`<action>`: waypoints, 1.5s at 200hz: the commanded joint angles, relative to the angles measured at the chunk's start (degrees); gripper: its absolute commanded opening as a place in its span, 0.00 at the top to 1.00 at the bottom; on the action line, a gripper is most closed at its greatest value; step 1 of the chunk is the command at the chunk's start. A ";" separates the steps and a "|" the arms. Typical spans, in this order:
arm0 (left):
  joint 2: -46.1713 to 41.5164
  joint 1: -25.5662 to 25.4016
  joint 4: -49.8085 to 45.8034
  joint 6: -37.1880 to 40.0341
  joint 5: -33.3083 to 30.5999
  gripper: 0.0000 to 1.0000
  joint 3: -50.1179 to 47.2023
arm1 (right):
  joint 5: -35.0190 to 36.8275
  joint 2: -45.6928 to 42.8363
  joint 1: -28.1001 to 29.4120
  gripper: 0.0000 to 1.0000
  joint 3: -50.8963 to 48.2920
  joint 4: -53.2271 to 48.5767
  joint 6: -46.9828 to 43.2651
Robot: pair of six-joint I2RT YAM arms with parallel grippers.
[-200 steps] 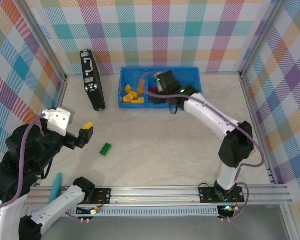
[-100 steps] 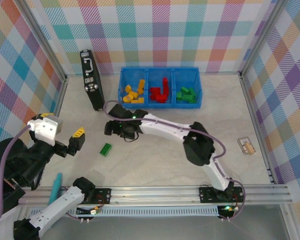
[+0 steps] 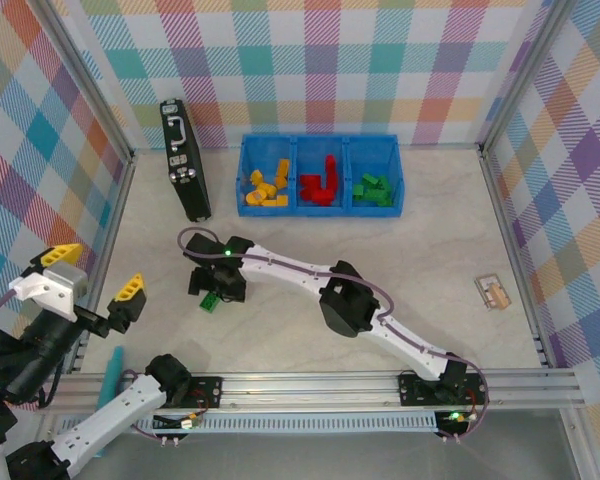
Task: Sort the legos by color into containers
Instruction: Pick up the lego from the bottom-left of the table, then place the lego in the container.
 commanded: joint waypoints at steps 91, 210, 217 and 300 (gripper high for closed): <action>-3.00 -8.20 2.12 0.41 -10.76 0.00 0.28 | 2.84 4.21 0.60 0.55 -0.74 -7.21 -3.15; 5.91 -9.74 9.46 -0.93 -2.83 0.00 1.13 | 15.86 -36.26 -13.17 0.78 -38.39 -7.10 -29.63; 7.50 -9.70 9.61 -0.76 -3.79 0.00 1.37 | 16.35 -39.63 -15.13 0.78 -39.64 -7.03 -31.76; 19.80 -9.69 24.05 -0.40 -3.37 0.00 -3.46 | 22.38 -53.67 -41.05 0.75 -46.68 14.78 -53.37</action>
